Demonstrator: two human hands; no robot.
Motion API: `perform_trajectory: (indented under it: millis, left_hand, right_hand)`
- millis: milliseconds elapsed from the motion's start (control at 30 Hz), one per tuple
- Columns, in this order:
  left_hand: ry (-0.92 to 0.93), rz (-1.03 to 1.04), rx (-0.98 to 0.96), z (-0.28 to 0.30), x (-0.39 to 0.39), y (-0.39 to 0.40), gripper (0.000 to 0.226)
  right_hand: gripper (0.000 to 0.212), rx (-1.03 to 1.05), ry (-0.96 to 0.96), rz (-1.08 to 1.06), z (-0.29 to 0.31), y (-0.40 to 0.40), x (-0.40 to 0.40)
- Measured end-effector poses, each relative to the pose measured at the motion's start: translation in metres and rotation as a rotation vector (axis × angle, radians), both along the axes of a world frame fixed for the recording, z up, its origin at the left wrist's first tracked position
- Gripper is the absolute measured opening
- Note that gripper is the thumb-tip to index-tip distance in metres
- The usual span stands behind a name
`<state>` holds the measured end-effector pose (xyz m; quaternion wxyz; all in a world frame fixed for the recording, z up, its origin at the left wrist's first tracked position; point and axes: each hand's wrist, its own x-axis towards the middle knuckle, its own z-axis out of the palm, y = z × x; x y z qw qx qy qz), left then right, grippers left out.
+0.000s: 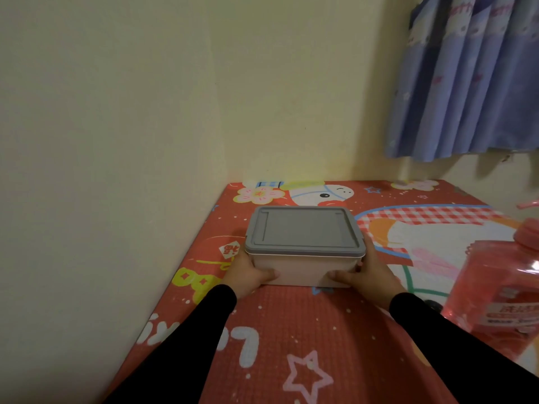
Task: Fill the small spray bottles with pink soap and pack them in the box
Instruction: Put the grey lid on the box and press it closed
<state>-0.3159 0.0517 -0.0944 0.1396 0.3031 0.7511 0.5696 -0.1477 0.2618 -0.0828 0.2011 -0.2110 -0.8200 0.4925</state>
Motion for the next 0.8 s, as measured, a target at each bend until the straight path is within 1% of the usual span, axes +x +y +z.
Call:
perform_trajectory:
  millis: [167,300,367,433,500,600,700,800]
  left_hand:
    - [0.026,0.044,-0.135,0.007,0.012,-0.01,0.07]
    - [0.197,0.083,-0.343,0.022,0.035,-0.023,0.062]
    - [0.268,0.103,-0.456,0.026,0.044,-0.03,0.063]
    - [0.319,0.112,-0.525,0.029,0.052,-0.038,0.066]
    - [0.357,0.104,-0.552,0.031,0.063,-0.044,0.065]
    - [0.426,0.085,-0.588,0.033,0.081,-0.049,0.062]
    - [0.496,0.075,-0.684,0.035,0.098,-0.05,0.074]
    - [0.539,0.06,-0.74,0.038,0.115,-0.049,0.076]
  right_hand:
    - [0.094,0.067,-0.067,-0.026,0.004,-0.007,0.01]
    - [0.094,0.184,-0.155,-0.061,0.015,-0.019,0.033]
    - [0.091,0.272,-0.19,-0.066,0.02,-0.026,0.047]
    - [0.086,0.344,-0.198,-0.049,0.024,-0.032,0.061]
    - [0.083,0.386,-0.226,-0.034,0.028,-0.038,0.074]
    - [0.079,0.457,-0.318,-0.054,0.031,-0.046,0.095]
    - [0.076,0.511,-0.343,-0.09,0.03,-0.052,0.116]
    - [0.073,0.568,-0.349,-0.095,0.031,-0.056,0.135]
